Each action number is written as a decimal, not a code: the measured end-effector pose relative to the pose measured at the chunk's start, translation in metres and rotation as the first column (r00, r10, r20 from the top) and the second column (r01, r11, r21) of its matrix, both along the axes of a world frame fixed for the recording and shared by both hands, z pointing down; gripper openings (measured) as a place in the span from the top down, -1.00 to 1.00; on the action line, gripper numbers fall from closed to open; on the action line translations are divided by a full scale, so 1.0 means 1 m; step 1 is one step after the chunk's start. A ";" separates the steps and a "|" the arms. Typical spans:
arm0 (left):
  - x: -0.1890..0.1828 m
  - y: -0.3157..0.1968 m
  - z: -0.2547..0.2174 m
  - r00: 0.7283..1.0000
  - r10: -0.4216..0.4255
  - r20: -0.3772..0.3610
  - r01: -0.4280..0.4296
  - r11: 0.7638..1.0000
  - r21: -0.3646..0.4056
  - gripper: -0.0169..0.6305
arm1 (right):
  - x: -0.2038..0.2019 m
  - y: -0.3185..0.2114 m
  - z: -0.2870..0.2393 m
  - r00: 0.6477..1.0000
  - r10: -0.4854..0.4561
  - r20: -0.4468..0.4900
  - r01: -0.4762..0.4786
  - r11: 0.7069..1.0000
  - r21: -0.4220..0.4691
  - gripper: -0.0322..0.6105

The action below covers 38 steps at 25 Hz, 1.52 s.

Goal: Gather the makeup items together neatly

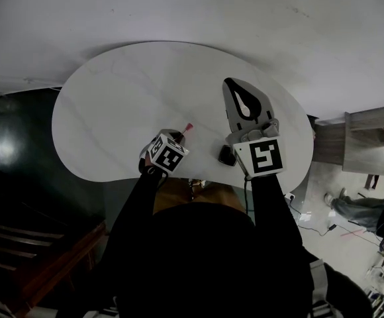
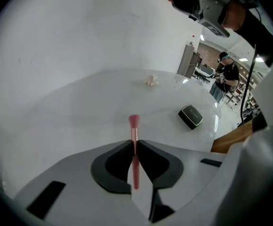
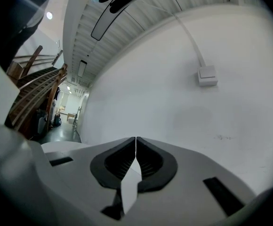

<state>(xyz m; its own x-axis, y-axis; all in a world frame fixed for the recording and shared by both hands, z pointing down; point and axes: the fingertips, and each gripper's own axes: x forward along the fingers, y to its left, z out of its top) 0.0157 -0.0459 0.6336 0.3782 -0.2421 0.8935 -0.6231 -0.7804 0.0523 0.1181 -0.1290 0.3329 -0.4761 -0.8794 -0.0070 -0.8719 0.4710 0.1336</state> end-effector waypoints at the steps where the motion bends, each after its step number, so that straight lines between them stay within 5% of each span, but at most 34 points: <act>1: -0.001 -0.003 -0.005 1.000 -0.011 -0.009 0.011 1.000 0.011 0.78 | -0.002 0.000 -0.001 1.000 -0.004 0.001 0.004 1.000 0.002 0.81; 12: -0.027 -0.034 -0.062 0.983 -0.147 -0.109 0.161 0.978 0.134 0.78 | -0.030 -0.005 -0.009 0.998 -0.064 0.014 0.064 0.998 0.023 0.81; 24: -0.073 -0.055 -0.114 0.930 -0.299 -0.214 0.349 0.901 0.256 0.78 | -0.069 -0.012 -0.013 0.989 -0.145 0.021 0.144 0.989 0.030 0.81; 31: -0.113 -0.063 -0.119 0.908 -0.349 -0.231 0.404 0.876 0.263 0.78 | -0.102 -0.020 -0.011 0.986 -0.169 -0.004 0.169 0.985 0.024 0.81; 38: -0.154 -0.084 -0.122 0.904 -0.345 -0.252 0.405 0.880 0.247 0.78 | -0.134 -0.033 -0.011 0.992 -0.121 -0.015 0.121 0.993 0.002 0.81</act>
<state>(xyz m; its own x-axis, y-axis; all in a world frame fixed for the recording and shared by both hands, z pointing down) -0.1381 -0.1297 0.5113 0.3660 -0.6345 0.6808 -0.8720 -0.4893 0.0128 -0.0157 -0.1624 0.3216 -0.5794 -0.8150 -0.0019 -0.8063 0.5728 0.1476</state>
